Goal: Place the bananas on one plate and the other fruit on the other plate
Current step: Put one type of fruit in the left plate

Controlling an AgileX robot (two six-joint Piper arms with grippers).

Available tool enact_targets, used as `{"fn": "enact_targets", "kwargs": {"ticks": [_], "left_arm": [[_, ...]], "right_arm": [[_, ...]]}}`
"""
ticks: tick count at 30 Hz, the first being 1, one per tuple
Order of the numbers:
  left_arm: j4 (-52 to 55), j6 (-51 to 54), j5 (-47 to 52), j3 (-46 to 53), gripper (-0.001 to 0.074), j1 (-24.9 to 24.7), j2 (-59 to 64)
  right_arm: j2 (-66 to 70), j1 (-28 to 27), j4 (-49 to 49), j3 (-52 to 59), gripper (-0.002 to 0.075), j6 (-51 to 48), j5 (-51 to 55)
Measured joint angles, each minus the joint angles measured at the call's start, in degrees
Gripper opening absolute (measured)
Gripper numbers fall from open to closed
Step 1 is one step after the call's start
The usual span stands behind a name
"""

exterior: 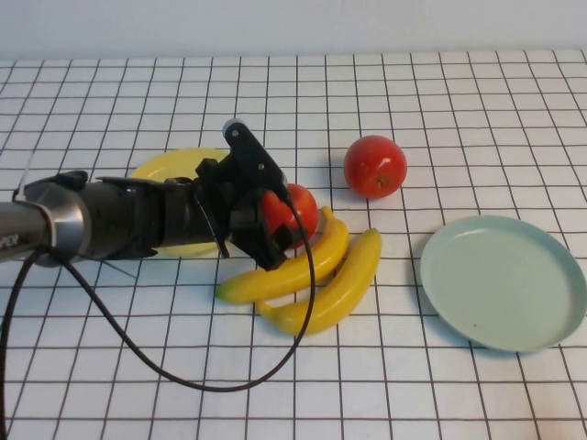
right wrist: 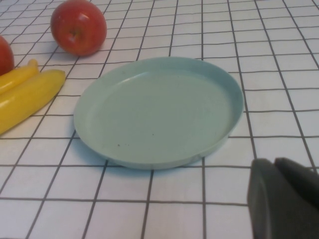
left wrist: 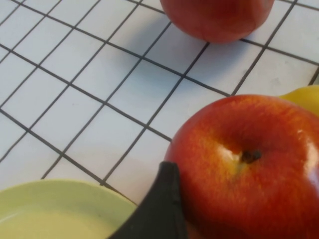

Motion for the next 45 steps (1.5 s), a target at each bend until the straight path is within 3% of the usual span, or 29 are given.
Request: {"fn": "enact_targets", "kwargs": {"ticks": [20, 28, 39, 45], "left_arm": [[0.2, -6.6, -2.9, -4.4, 0.0605, -0.1, 0.0], [0.2, -9.5, -13.7, -4.4, 0.0597, 0.1, -10.0], [0.0, -23.0, -13.5, 0.6, 0.0596, 10.8, -11.3], [0.0, -24.8, -11.2, 0.6, 0.0593, 11.9, -9.9]], "right_arm": [[0.0, 0.0, 0.0, 0.0, -0.0017, 0.0, 0.0], [0.0, 0.0, 0.0, 0.0, -0.0017, 0.0, 0.0], [0.0, 0.0, 0.0, 0.0, -0.0017, 0.0, 0.0], [0.0, 0.0, 0.0, 0.0, -0.0017, 0.0, 0.0]]}}
